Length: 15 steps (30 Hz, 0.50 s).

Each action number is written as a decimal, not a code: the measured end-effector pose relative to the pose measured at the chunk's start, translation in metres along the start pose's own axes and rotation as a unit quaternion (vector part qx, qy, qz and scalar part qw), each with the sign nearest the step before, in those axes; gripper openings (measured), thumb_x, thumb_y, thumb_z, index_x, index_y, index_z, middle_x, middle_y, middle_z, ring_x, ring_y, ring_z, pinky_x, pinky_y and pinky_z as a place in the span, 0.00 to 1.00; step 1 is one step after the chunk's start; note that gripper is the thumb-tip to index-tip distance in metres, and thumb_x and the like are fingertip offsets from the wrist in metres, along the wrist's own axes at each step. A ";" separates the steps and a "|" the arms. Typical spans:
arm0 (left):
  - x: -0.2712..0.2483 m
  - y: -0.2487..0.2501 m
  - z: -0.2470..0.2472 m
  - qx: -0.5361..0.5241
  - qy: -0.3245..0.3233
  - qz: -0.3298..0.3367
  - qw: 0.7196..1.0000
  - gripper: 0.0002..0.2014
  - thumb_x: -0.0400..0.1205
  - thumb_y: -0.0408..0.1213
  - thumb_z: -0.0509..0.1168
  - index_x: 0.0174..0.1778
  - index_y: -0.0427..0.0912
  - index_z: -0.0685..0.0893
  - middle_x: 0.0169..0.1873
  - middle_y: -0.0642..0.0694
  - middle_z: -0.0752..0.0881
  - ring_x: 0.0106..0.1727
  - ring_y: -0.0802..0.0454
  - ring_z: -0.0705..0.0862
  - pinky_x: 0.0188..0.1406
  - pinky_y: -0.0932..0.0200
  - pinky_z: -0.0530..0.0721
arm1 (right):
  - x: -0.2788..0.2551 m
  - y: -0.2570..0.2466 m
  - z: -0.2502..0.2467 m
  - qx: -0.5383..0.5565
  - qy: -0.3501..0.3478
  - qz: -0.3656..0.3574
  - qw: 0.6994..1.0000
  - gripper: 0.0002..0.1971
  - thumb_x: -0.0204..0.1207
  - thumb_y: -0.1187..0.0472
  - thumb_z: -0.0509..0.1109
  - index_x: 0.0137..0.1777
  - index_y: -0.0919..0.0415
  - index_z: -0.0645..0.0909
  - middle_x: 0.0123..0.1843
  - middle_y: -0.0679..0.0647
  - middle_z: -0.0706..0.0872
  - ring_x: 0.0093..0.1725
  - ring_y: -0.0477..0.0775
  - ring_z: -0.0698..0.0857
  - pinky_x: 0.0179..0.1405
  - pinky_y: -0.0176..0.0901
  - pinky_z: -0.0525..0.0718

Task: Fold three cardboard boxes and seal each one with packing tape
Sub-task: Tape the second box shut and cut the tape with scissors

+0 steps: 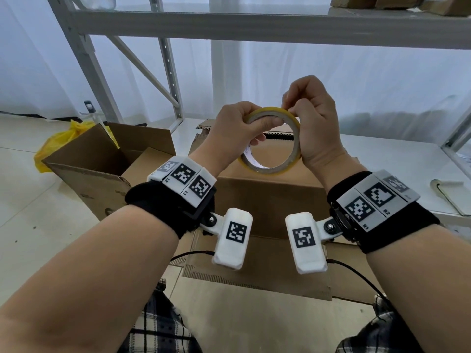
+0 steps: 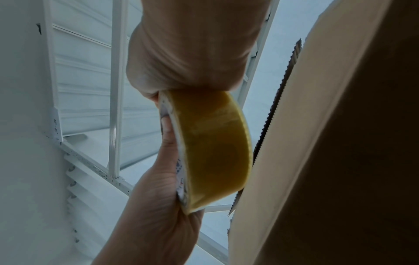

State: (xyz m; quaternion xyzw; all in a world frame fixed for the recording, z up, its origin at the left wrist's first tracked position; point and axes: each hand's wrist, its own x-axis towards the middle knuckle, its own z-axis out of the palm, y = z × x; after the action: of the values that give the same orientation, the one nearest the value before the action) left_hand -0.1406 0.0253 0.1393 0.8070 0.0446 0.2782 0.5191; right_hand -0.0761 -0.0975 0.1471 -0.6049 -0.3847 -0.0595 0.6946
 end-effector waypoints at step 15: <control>0.001 0.004 -0.002 0.038 -0.028 0.011 0.999 0.15 0.75 0.43 0.74 0.49 0.34 0.86 0.39 0.39 0.90 0.30 0.59 0.86 0.34 0.66 0.86 | -0.002 0.002 -0.001 -0.010 -0.007 0.004 1.000 0.10 0.70 0.72 0.56 0.42 0.55 0.71 0.38 0.52 0.75 0.39 0.50 0.75 0.41 0.42 0.78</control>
State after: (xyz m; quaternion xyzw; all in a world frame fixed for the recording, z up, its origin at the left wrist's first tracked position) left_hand -0.1417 0.0260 0.1437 0.8341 0.0321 0.2590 0.4860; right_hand -0.0757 -0.0985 0.1441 -0.6140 -0.3869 -0.0563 0.6857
